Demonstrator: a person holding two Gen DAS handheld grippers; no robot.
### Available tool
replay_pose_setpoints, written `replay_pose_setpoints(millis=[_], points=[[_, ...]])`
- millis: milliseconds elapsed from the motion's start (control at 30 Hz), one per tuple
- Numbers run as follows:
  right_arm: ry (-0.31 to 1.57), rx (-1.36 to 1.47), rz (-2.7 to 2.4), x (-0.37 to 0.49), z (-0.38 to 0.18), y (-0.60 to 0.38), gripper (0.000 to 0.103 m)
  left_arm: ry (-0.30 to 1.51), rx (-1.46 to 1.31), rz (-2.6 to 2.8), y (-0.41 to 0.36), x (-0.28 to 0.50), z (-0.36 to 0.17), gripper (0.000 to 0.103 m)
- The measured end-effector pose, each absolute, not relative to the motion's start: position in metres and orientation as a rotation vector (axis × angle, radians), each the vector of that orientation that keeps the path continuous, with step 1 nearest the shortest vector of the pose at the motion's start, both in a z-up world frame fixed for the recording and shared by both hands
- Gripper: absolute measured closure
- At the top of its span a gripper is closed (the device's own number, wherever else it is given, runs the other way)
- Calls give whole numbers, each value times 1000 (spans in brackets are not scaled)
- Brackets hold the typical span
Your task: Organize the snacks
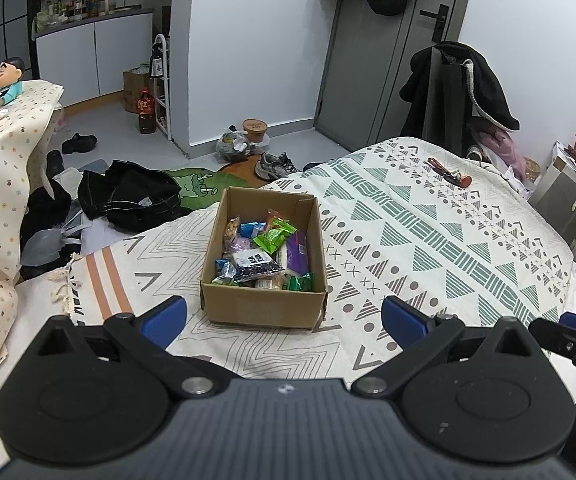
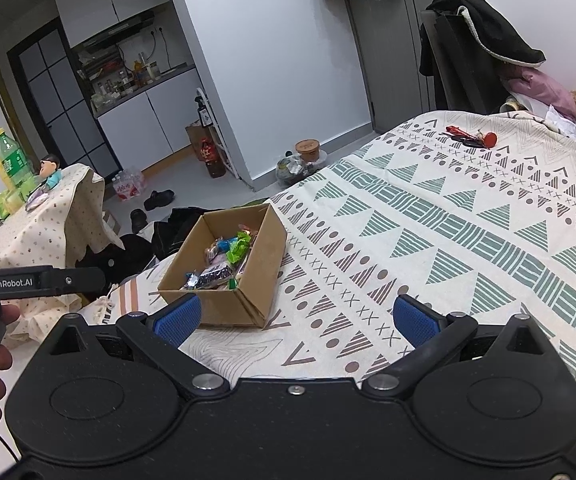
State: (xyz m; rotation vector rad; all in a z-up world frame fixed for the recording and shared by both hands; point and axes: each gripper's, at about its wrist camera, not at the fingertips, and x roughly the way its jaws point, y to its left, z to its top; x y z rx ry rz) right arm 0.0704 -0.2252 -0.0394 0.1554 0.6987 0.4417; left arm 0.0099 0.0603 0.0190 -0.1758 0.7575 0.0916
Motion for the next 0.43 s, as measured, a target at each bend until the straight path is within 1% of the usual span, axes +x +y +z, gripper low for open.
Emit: replay_pose_setpoints(millis=[433], points=[[707,178,429,70,-49,-236,0,757,-162,89,50,11,18,0]])
